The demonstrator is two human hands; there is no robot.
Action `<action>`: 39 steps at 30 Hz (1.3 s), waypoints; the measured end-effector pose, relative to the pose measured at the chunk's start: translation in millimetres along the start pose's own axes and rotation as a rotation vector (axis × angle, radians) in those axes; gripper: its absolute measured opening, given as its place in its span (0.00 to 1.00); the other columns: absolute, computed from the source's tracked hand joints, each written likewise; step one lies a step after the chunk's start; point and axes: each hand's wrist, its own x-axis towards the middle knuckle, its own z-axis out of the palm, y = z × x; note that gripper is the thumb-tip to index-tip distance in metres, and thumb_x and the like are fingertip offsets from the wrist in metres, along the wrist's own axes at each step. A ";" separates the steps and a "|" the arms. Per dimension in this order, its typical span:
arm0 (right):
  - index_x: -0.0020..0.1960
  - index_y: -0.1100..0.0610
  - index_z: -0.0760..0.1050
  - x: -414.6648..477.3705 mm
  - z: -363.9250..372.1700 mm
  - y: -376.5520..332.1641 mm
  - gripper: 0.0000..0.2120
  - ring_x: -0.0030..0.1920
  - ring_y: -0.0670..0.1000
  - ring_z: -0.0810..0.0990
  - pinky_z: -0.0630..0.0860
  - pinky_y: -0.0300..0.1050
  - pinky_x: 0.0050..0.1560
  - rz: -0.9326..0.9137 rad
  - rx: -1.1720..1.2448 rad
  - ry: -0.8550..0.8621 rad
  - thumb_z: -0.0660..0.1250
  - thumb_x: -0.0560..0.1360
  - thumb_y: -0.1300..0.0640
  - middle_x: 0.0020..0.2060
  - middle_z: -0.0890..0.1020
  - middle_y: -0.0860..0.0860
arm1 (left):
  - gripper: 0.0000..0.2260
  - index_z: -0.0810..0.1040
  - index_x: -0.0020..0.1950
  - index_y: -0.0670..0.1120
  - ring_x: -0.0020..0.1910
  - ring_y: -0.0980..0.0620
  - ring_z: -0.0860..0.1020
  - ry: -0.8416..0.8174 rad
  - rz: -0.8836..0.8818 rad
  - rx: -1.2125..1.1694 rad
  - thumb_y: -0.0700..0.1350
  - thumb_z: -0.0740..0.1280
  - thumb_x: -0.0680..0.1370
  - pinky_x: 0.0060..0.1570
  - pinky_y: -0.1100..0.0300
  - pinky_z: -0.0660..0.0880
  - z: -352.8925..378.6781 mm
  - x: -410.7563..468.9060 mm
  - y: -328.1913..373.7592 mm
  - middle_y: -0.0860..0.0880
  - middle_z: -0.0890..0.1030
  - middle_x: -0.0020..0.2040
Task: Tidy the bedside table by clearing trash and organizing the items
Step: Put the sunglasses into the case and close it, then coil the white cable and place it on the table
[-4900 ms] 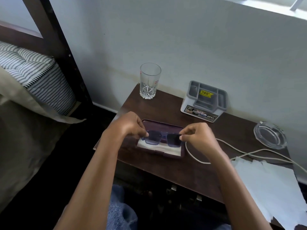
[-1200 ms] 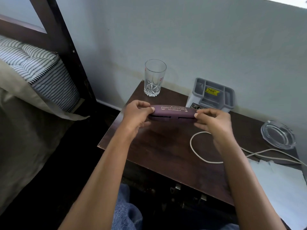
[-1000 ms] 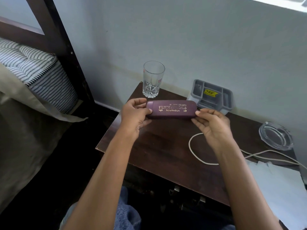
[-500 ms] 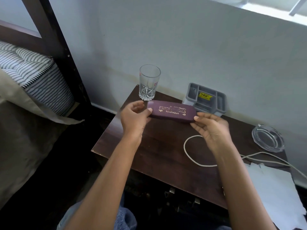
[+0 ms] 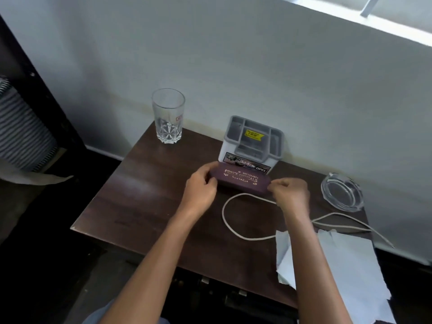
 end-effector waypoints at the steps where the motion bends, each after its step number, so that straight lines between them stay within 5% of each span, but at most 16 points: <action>1: 0.32 0.58 0.78 0.8 0.3 0.3 0.09 0.29 0.52 0.73 0.71 0.45 0.36 0.014 -0.010 -0.021 0.65 0.69 0.64 0.27 0.76 0.52 | 0.20 0.76 0.63 0.50 0.62 0.56 0.75 -0.008 0.014 -0.002 0.33 0.58 0.76 0.65 0.60 0.68 -1.3 1.1 -2.1 0.53 0.80 0.57; 9: 0.32 0.55 0.76 4.9 0.4 1.3 0.08 0.35 0.52 0.76 0.75 0.47 0.39 0.059 -0.015 -0.067 0.65 0.70 0.61 0.31 0.78 0.51 | 0.19 0.75 0.65 0.46 0.62 0.54 0.75 0.001 0.007 0.053 0.33 0.60 0.76 0.62 0.64 0.68 -4.5 -1.0 -3.2 0.50 0.79 0.60; 12: 0.32 0.55 0.76 2.9 -5.1 -1.2 0.08 0.34 0.53 0.76 0.73 0.46 0.37 0.058 0.004 -0.035 0.64 0.70 0.61 0.30 0.77 0.52 | 0.23 0.69 0.69 0.47 0.62 0.47 0.75 0.097 -0.001 0.136 0.36 0.64 0.75 0.64 0.55 0.70 -7.0 -7.1 2.5 0.46 0.71 0.67; 15: 0.35 0.55 0.78 -2.9 -13.2 -5.7 0.07 0.36 0.54 0.77 0.71 0.44 0.35 0.020 0.040 0.015 0.64 0.70 0.61 0.33 0.79 0.53 | 0.19 0.70 0.64 0.49 0.58 0.44 0.75 0.239 -0.019 0.404 0.43 0.67 0.74 0.54 0.50 0.74 -8.0 -20.7 11.2 0.46 0.72 0.62; 18: 0.32 0.53 0.76 -12.8 -20.9 -10.1 0.08 0.42 0.56 0.81 0.72 0.45 0.39 -0.026 0.061 0.026 0.64 0.70 0.60 0.37 0.81 0.53 | 0.10 0.75 0.54 0.50 0.57 0.45 0.76 0.120 -0.092 0.602 0.51 0.66 0.75 0.52 0.52 0.73 -5.4 -31.3 16.8 0.48 0.79 0.55; 24: 0.34 0.53 0.75 -33.2 -37.7 -11.1 0.07 0.38 0.54 0.83 0.79 0.50 0.45 -0.008 0.199 0.041 0.63 0.70 0.60 0.30 0.80 0.51 | 0.16 0.77 0.56 0.48 0.58 0.44 0.77 -0.109 -0.168 0.833 0.57 0.66 0.75 0.50 0.55 0.71 14.4 -46.9 19.3 0.46 0.80 0.57; 30: 0.38 0.55 0.75 -62.6 -72.7 8.8 0.07 0.39 0.51 0.80 0.76 0.43 0.37 0.104 0.495 0.113 0.64 0.74 0.63 0.37 0.79 0.53 | 0.13 0.80 0.56 0.48 0.57 0.43 0.78 -0.050 -0.188 0.753 0.52 0.67 0.74 0.51 0.54 0.73 15.3 -52.5 20.9 0.45 0.81 0.56; 36: 0.40 0.60 0.72 -95.6 -108.1 42.2 0.07 0.43 0.55 0.78 0.77 0.47 0.44 0.339 0.878 0.243 0.62 0.75 0.66 0.40 0.76 0.56 | 0.07 0.81 0.46 0.47 0.52 0.42 0.80 0.070 -0.058 0.605 0.49 0.67 0.74 0.44 0.57 0.72 17.7 -69.9 42.1 0.44 0.83 0.48; 39: 0.50 0.66 0.72 -105.0 -112.3 52.4 0.04 0.49 0.58 0.78 0.77 0.50 0.52 0.460 0.983 0.148 0.60 0.76 0.67 0.49 0.76 0.60 | 0.08 0.79 0.45 0.47 0.49 0.42 0.81 0.142 0.060 0.562 0.51 0.65 0.75 0.44 0.55 0.74 23.2 -77.0 58.7 0.44 0.83 0.46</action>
